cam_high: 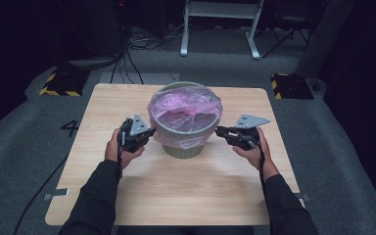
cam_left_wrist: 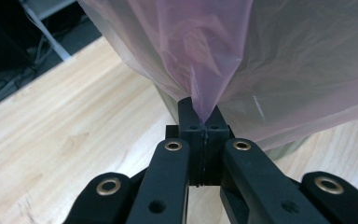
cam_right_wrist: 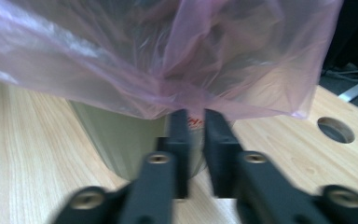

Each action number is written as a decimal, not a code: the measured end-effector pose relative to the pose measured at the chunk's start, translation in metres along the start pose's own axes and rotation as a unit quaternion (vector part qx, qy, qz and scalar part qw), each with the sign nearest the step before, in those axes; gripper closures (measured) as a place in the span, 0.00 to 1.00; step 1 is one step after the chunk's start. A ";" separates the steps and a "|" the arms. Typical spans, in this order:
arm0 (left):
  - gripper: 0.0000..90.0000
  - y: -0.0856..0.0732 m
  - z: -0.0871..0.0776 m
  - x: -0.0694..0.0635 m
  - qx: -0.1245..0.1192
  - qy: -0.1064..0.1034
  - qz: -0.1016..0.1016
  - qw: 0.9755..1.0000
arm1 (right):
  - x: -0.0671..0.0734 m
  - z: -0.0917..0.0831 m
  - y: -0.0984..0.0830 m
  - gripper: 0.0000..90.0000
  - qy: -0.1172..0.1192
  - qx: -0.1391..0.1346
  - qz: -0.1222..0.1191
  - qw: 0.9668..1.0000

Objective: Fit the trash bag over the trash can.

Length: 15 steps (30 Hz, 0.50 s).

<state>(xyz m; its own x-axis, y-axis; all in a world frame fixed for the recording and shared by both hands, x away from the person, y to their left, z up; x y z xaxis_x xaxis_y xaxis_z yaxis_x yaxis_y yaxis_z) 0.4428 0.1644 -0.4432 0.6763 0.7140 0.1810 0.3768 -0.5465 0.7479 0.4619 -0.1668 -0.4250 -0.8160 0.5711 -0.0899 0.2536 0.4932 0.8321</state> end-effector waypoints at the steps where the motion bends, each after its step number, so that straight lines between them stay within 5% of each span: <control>1: 1.00 -0.002 0.000 0.001 0.001 0.002 0.000 1.000 | -0.002 -0.002 0.001 0.66 -0.010 -0.002 0.005 1.000; 3: 0.96 -0.006 -0.002 0.005 -0.005 0.009 -0.008 1.000 | -0.003 -0.008 0.003 0.56 -0.005 -0.010 0.005 1.000; 5: 0.83 -0.007 -0.005 0.008 -0.015 0.011 -0.014 1.000 | -0.006 -0.013 0.008 0.47 -0.028 -0.013 0.003 1.000; 12: 0.50 -0.001 -0.036 0.025 -0.077 0.021 -0.041 0.996 | -0.020 -0.016 0.023 0.40 -0.084 -0.001 0.004 0.996; 15: 0.45 0.010 -0.042 0.028 -0.089 0.017 -0.037 0.995 | -0.025 -0.012 0.029 0.42 -0.092 0.007 -0.001 0.996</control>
<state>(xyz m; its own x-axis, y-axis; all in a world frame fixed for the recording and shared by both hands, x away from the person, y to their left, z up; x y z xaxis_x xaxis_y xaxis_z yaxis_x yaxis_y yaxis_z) 0.4392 0.1972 -0.4042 0.6284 0.7650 0.1410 0.3035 -0.4080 0.8610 0.4830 -0.1746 -0.3925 -0.7075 0.6804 -0.1911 0.2602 0.5022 0.8247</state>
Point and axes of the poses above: each handheld gripper's, and its own axes: z roughly forward along the jaws, y roughly out of its top, x roughly to its left, the point moved 4 cm from there along z, roughly forward along the jaws, and after that the axes turned 6 degrees about x, right-handed, at the moved point
